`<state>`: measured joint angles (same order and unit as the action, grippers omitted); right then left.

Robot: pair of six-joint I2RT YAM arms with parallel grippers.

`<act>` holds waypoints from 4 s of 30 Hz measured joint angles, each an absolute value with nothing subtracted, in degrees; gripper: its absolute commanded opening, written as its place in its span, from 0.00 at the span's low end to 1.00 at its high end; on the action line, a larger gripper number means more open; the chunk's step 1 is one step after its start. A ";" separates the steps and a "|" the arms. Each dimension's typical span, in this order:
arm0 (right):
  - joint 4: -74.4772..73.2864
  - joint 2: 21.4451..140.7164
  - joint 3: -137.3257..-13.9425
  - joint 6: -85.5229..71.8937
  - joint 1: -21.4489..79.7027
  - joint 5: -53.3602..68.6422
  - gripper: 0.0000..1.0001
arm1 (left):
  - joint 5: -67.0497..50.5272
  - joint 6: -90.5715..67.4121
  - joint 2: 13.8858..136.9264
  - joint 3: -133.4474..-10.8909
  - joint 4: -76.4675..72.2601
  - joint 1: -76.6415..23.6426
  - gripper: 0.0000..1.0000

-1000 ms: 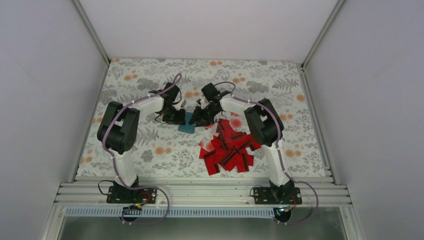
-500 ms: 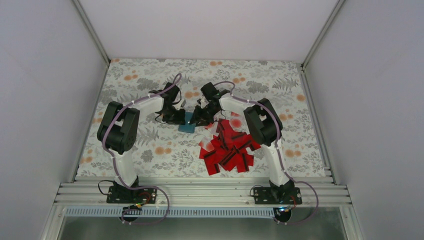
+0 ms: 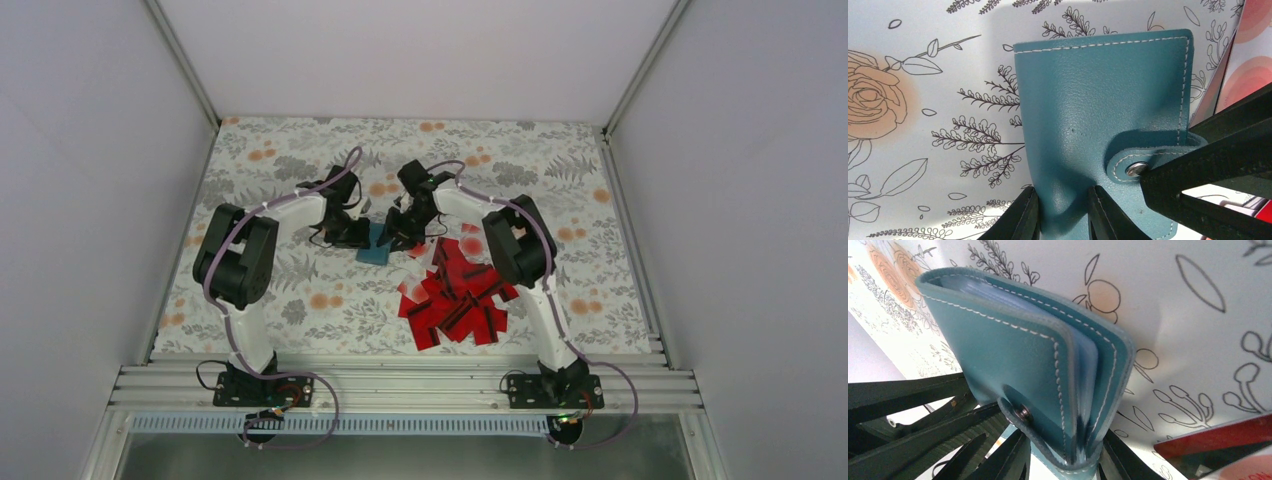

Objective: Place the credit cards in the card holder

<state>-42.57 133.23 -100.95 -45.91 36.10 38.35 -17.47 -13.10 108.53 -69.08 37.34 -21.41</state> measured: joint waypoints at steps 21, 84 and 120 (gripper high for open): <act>-47.70 138.37 -105.58 -50.30 34.20 45.45 0.30 | -19.07 -10.96 106.37 -64.95 31.66 -20.86 0.28; -6.44 52.25 -34.02 3.20 18.13 -16.60 0.99 | 16.36 2.63 48.90 -27.00 -2.42 -13.21 1.00; 57.30 87.33 -18.33 1.19 -4.78 18.44 0.99 | -3.55 6.48 88.77 -14.39 -65.98 2.24 1.00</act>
<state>57.30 87.33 -18.33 1.19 -4.78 18.44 -3.55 6.48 88.77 -14.39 -65.98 2.24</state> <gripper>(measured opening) 0.993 0.998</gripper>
